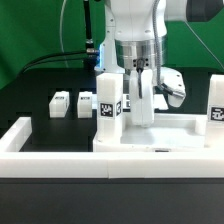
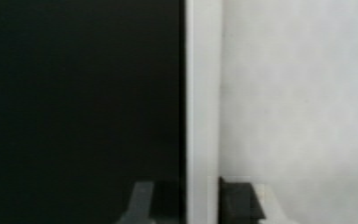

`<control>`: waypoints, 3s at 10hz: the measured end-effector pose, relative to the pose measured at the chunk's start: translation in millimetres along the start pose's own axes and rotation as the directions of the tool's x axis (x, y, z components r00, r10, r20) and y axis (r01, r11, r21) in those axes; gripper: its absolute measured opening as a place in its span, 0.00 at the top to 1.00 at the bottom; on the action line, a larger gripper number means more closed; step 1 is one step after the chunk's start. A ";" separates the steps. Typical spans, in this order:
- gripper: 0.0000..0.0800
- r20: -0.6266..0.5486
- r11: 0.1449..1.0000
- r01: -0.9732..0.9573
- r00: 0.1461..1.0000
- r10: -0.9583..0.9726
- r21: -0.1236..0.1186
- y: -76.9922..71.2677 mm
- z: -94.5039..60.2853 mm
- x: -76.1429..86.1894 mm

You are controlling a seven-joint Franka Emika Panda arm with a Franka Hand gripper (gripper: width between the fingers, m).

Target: Assemble desk

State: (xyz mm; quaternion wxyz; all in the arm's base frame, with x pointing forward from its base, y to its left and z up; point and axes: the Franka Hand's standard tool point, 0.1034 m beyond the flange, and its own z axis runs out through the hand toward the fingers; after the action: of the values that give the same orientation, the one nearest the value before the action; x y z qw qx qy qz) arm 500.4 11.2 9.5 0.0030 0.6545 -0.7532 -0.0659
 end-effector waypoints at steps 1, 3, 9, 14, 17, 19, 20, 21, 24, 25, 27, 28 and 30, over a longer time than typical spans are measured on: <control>0.90 0.000 1.000 0.000 1.000 0.000 0.000 0.0 0.0 0.0; 0.90 0.007 0.998 0.066 0.998 -0.066 0.002 -1.0 -7.7 5.1; 0.92 0.012 0.902 0.432 0.902 -0.432 0.018 3.0 -17.9 25.3; 0.92 -0.004 0.868 0.495 0.869 -0.495 0.026 0.0 -19.1 34.4; 0.92 -0.014 0.859 0.511 0.860 -0.511 0.029 -2.3 -18.8 38.3; 0.92 -0.011 0.846 0.532 0.847 -0.532 0.027 -3.1 -19.9 39.1; 0.92 -0.010 0.828 0.561 0.828 -0.560 0.023 -3.2 -20.6 41.7; 0.92 -0.013 0.788 0.615 0.789 -0.615 0.022 -3.4 -21.5 47.3; 0.93 -0.026 0.614 0.789 0.614 -0.789 0.018 -8.0 -25.4 60.8; 0.93 -0.025 0.568 0.823 0.568 -0.823 0.015 -7.1 -24.6 60.4; 0.93 -0.026 0.474 0.880 0.475 -0.880 0.011 -6.9 -24.1 60.9; 0.93 -0.027 0.399 0.917 0.399 -0.917 0.008 -6.8 -24.1 61.6; 0.93 -0.028 0.275 0.961 0.275 -0.961 0.003 -7.2 -24.0 61.6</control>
Offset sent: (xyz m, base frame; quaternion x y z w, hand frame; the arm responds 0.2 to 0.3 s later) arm -0.0174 -0.0251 0.0285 -0.0136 -0.0690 -0.1610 0.9844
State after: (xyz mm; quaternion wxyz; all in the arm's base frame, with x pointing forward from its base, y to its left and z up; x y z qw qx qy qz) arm 500.9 -52.8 27.4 -0.0357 0.9767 -0.2079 -0.0404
